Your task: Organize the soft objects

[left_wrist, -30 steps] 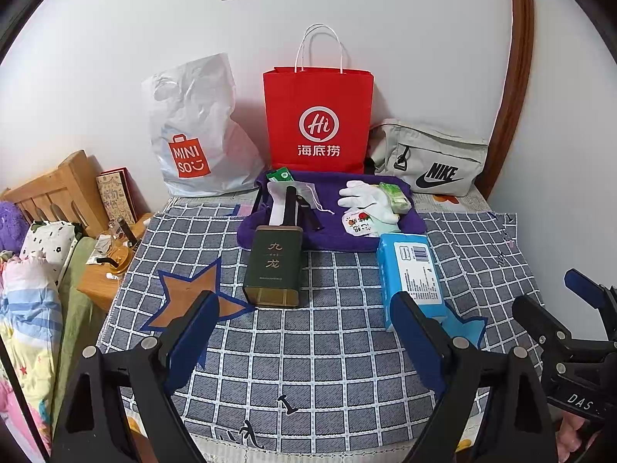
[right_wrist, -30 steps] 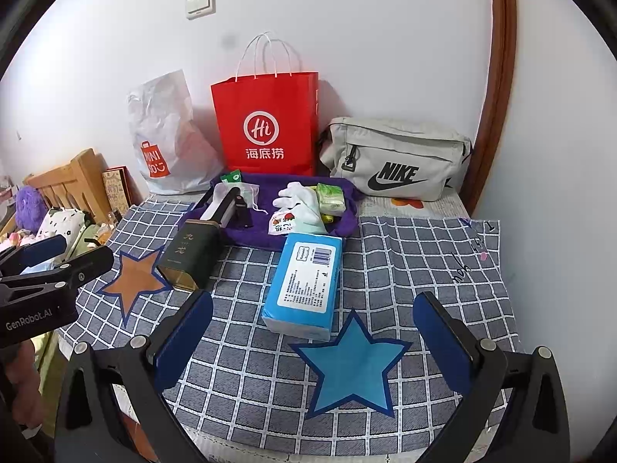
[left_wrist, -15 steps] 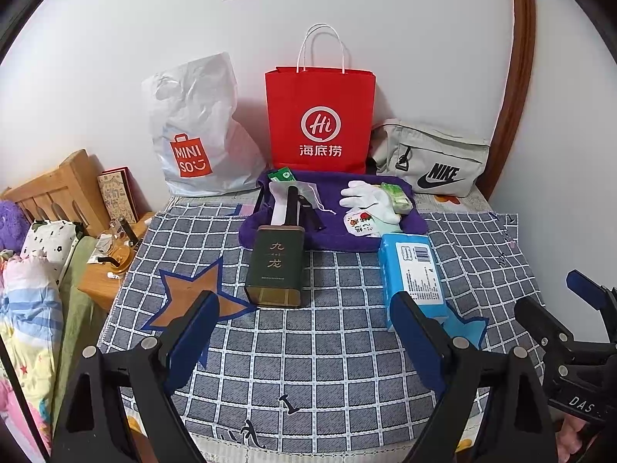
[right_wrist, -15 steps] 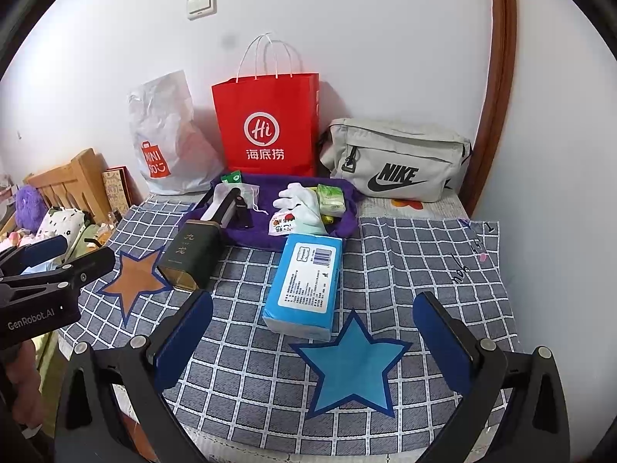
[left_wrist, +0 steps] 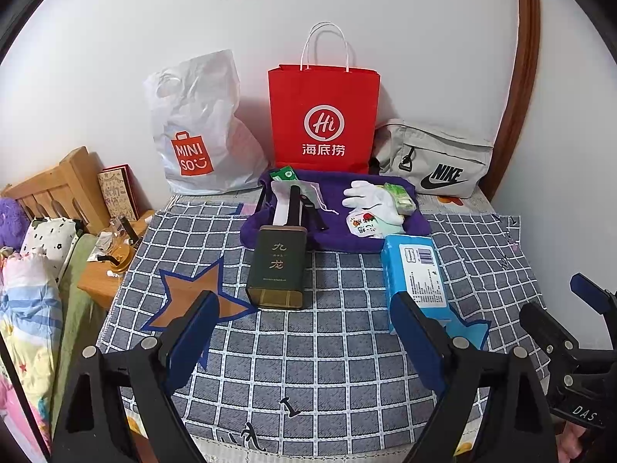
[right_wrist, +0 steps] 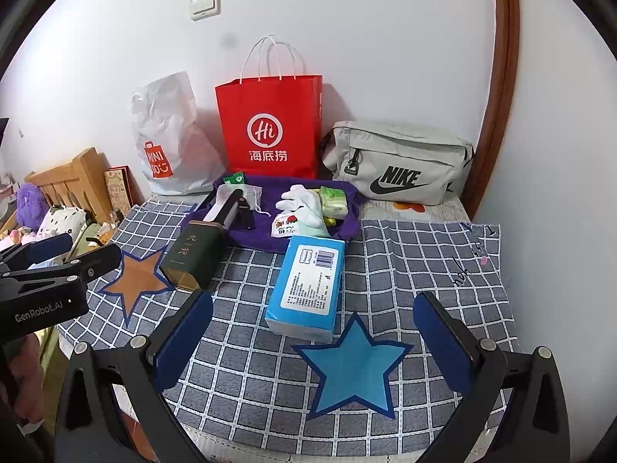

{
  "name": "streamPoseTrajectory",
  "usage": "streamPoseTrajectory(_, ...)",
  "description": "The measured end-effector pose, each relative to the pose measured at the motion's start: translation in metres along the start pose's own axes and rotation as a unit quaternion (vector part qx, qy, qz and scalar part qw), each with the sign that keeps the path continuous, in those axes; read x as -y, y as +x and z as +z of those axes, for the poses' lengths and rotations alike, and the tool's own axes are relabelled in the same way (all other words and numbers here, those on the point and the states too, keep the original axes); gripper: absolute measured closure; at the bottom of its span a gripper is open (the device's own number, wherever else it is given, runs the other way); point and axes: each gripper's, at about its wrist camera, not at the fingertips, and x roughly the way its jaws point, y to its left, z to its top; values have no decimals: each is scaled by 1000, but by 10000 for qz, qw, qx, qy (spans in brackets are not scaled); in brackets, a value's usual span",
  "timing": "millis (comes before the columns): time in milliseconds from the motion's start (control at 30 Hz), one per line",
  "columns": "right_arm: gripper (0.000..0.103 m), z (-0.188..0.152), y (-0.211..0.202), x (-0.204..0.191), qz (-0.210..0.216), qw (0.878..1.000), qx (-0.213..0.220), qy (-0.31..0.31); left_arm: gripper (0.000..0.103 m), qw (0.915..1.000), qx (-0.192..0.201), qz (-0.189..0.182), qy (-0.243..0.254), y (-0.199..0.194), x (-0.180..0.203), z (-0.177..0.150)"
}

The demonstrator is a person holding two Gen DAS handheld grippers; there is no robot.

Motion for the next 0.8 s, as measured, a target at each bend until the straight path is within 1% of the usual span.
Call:
streamPoseTrajectory(633,1,9,15,-1,34,10000,-61,1,13,10000,-23,-9,-26,16,-2,7)
streamPoseTrajectory(667,1,9,17,0,42,10000,-70,-2,13,10000,-15,-15,-23,18,-1,7)
streamPoseTrajectory(700,1,9,19,-1,47,10000,-82,-2,9,10000,9,-4,-13,20,-1,8)
streamPoseTrajectory(733,1,9,21,0,49,9999,-97,2,8,10000,17,28,9,25,0,8)
streamPoseTrajectory(800,1,9,27,1,57,9999,-146,18,8,10000,-76,6,15,36,1,8)
